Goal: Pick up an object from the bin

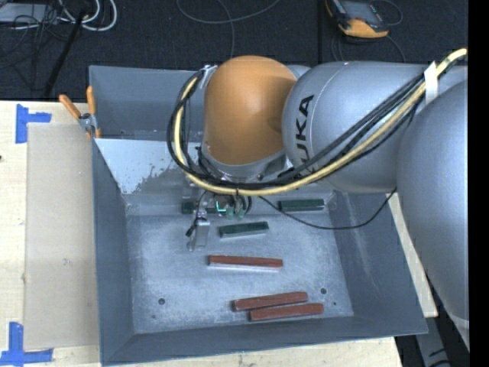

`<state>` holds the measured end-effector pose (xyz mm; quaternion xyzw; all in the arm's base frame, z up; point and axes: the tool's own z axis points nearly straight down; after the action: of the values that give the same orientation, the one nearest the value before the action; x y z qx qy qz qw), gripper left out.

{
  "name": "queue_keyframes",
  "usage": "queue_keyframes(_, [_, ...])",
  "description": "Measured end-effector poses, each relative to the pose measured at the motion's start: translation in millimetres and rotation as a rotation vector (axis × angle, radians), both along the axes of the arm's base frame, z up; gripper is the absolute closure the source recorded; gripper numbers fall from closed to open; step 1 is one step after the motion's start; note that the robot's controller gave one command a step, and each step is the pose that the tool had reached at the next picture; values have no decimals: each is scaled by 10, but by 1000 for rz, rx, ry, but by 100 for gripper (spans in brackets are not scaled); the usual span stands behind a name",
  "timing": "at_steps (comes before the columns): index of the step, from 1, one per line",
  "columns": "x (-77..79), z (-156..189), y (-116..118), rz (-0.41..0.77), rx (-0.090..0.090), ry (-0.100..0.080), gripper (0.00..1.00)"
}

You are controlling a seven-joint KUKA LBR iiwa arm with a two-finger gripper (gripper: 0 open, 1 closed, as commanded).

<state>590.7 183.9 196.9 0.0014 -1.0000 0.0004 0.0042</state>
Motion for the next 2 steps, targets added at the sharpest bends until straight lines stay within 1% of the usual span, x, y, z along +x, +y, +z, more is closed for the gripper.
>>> queue_keyframes(1, [23,-744,-709,-32,-4,0,0])
queue_keyframes(2, [-373,-1286,-1076,-96,1,-10,0])
